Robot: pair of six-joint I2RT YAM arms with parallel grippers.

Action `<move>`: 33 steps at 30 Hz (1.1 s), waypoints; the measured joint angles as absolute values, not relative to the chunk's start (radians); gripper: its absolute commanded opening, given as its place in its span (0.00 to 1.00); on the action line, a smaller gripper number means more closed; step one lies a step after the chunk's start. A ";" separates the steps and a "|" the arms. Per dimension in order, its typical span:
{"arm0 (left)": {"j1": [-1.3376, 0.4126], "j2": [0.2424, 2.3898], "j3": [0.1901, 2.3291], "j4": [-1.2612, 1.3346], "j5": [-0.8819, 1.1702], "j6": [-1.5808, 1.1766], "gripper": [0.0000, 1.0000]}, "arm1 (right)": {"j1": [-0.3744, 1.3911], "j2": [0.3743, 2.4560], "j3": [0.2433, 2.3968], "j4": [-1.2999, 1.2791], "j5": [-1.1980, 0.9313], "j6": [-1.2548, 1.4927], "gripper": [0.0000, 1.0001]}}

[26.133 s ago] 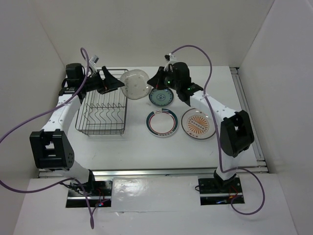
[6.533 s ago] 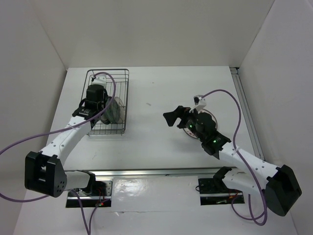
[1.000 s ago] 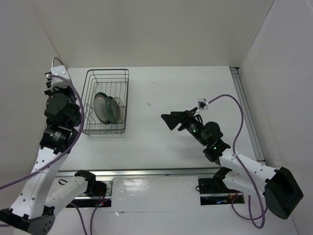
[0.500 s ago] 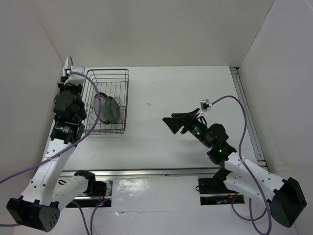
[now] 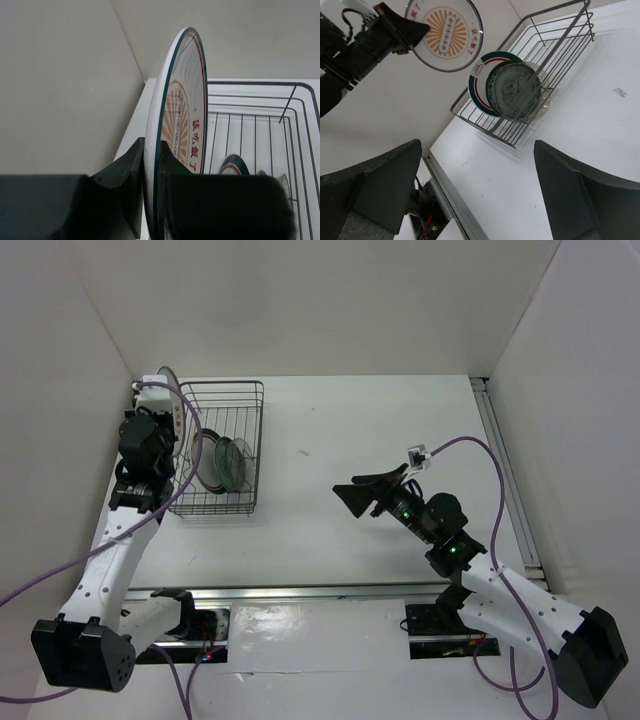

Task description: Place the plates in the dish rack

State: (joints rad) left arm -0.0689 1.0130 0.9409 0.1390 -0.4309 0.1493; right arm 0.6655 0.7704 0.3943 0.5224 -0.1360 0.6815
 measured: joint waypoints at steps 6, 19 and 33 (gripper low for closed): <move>-0.046 1.018 0.899 0.116 -0.413 0.071 0.00 | 0.665 0.757 0.393 0.516 -0.141 0.673 1.00; -0.037 1.018 0.769 0.163 -0.439 0.075 0.00 | 0.665 0.742 0.379 0.501 -0.154 0.659 1.00; -0.036 1.019 0.712 0.265 -0.459 0.125 0.00 | 0.665 0.712 0.366 0.492 -0.174 0.659 1.00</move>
State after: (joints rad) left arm -0.0357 1.0187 0.7124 0.2646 -0.4587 0.1249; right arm 0.6655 0.7124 0.3656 0.4919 -0.1738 0.6594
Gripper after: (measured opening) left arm 0.226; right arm 0.999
